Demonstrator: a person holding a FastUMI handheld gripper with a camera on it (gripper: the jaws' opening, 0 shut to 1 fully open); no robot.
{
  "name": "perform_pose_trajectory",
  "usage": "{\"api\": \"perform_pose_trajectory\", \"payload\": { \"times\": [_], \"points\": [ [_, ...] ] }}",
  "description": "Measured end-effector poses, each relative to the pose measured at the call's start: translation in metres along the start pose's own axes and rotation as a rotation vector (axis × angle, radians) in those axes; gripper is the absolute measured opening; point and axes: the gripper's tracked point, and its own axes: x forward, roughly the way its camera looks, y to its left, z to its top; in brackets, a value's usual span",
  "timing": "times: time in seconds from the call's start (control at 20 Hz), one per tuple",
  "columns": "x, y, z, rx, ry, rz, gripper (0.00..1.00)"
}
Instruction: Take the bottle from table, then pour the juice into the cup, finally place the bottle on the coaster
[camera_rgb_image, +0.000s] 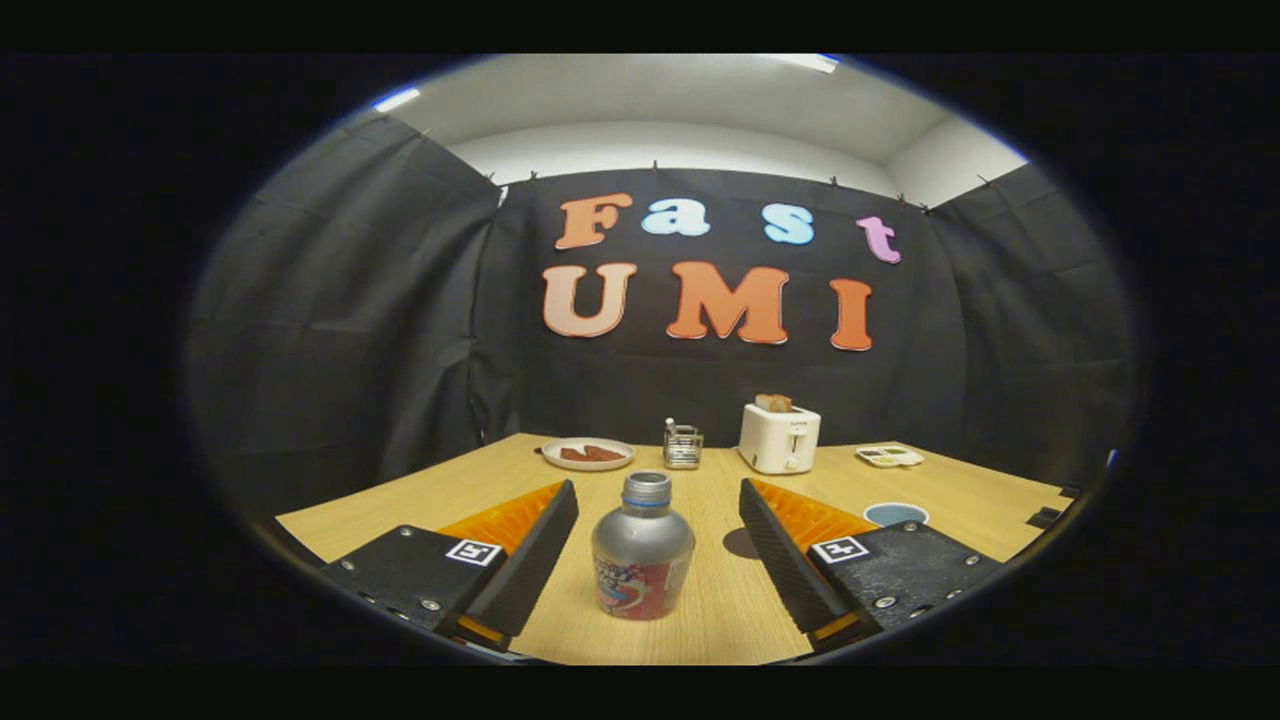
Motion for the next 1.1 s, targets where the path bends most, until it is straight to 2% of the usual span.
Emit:
{"api": "perform_pose_trajectory", "payload": {
  "times": [0.7, 0.75, 1.0, 1.05, 1.1],
  "points": [
    [0.015, 0.007, -0.09, -0.002, 0.186, 0.033, 0.93],
    [0.016, 0.008, -0.094, 0.004, 0.198, 0.04, 0.89],
    [0.019, 0.013, -0.108, 0.001, 0.223, 0.064, 0.88],
    [0.018, 0.013, -0.107, 0.005, 0.214, 0.067, 0.83],
    [0.018, 0.014, -0.107, 0.007, 0.214, 0.072, 0.82]
  ]
}}
